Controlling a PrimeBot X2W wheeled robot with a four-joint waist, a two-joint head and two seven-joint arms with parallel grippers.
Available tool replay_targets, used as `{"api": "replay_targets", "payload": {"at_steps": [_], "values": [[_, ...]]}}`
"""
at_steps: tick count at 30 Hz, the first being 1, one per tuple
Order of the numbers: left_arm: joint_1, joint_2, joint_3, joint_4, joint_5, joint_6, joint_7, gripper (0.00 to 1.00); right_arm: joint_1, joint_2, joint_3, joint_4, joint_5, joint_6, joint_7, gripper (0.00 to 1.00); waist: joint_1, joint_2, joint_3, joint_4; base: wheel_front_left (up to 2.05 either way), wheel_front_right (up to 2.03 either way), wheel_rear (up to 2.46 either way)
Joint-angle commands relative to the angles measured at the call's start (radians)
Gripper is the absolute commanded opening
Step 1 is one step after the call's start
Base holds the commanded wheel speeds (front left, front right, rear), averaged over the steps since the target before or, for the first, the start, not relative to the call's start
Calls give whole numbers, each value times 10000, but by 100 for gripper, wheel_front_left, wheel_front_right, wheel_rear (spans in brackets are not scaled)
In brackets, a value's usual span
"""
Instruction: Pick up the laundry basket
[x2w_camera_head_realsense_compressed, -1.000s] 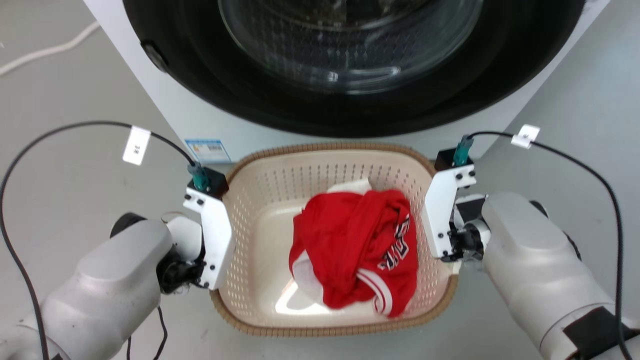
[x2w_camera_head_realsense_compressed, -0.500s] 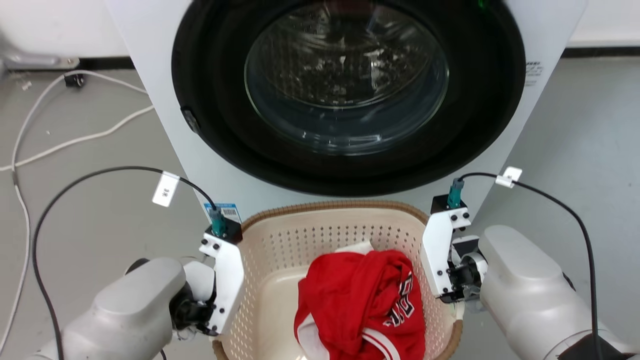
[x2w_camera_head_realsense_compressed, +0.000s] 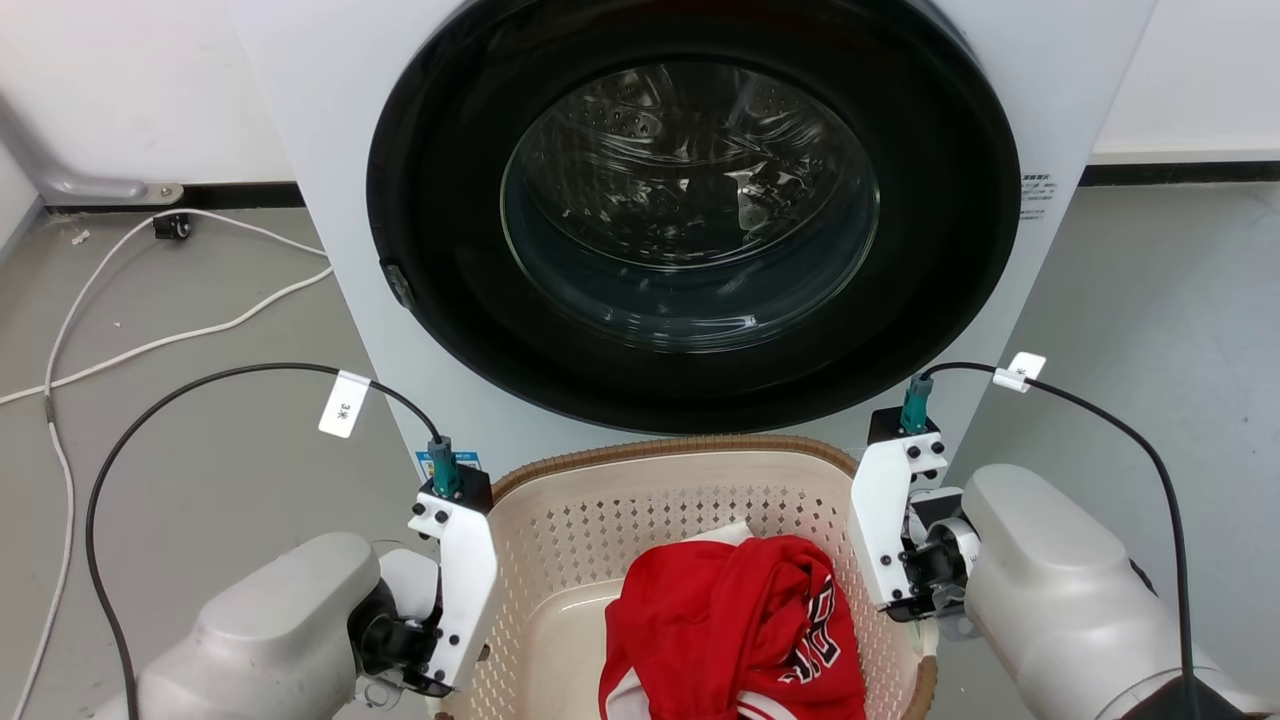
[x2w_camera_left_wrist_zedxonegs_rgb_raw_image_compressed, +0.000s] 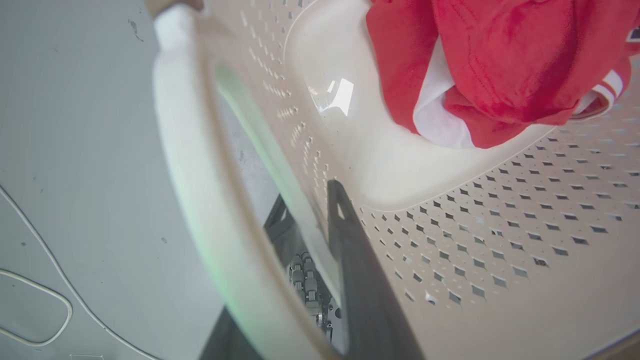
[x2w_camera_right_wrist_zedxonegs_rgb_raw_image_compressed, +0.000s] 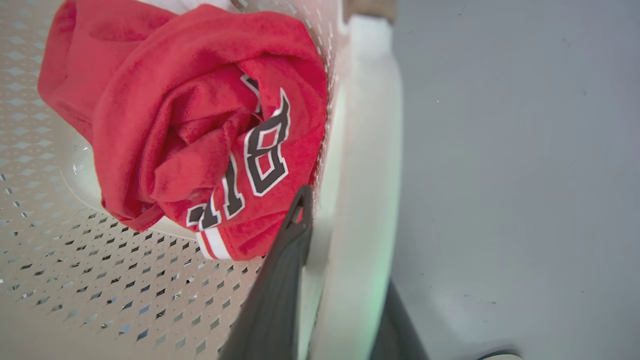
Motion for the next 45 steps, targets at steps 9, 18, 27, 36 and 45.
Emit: {"api": "replay_targets", "payload": {"at_steps": [9, 18, 27, 36, 45], "values": [[104, -119, -130, 99, 203, -148, 248, 0, 80, -51, -67, 94, 142, 32, -159, 0, 2, 0, -52, -20, 0, 0, 0], [94, -159, -129, 228, 331, -147, 315, 0, 105, -58, -103, 234, 186, 32, -226, 0, 2, 0, -114, -41, 0, 0, 0], [69, -217, -131, 228, 439, -147, 180, 0, 142, -49, -114, 326, 250, 32, -232, 0, 2, 0, -187, -55, 0, 0, 0], [-30, -250, -129, 277, 424, -146, 175, 0, 33, -45, -113, 365, 307, 32, -263, 0, 2, 0, -213, -75, 0, 0, 0], [-83, -241, -128, 288, 450, -146, 214, 0, 6, -44, -49, 372, 435, 32, -250, 0, 2, 0, -200, -54, 0, 0, 0]]}}
